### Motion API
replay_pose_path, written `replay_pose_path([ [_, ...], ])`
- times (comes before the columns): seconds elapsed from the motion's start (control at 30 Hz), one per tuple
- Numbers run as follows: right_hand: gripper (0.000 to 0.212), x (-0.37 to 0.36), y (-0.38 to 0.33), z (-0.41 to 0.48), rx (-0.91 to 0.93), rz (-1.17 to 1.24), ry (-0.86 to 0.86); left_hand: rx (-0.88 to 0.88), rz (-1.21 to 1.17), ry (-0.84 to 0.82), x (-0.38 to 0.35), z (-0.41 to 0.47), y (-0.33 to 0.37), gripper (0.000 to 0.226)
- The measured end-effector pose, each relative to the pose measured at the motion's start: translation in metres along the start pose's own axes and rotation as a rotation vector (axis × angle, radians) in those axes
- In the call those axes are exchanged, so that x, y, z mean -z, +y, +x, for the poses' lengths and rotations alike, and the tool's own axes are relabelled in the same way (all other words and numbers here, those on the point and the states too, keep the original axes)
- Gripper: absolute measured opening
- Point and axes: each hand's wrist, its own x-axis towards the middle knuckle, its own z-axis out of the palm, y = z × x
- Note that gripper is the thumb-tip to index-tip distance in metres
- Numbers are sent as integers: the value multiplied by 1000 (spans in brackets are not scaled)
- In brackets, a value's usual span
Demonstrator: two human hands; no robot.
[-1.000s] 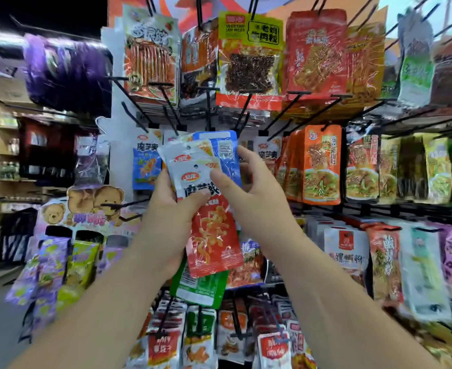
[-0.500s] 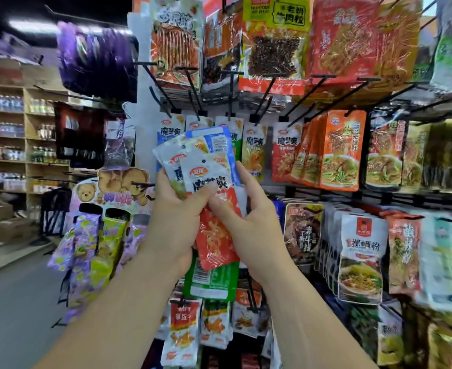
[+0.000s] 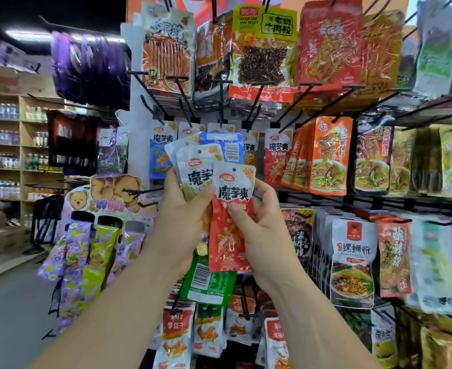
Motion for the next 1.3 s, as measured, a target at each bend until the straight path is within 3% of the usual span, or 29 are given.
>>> replay_pose_path([
  [0.23,39,12,-10,12,88,-192,84,41,-74,63,-9,14,-8,32],
  [0.57,37,42,-32,47,90,-309,255,-101,129,25,-18,53,-5,33],
  [0.73,24,69,-72,82,106,-284,346,-132,138,47,-10,81,10,24],
  [0.83,7,76,-87,107,193,-491,423,-138,188,6,-7,91,9,29],
  [0.97,19,80,-95,131,184,-686,465,-115,191,-61,-8,91,-1,31],
  [1.3,29,94,-99,142,117,-682,455,-96,167,-75,-6,89,-9,34],
])
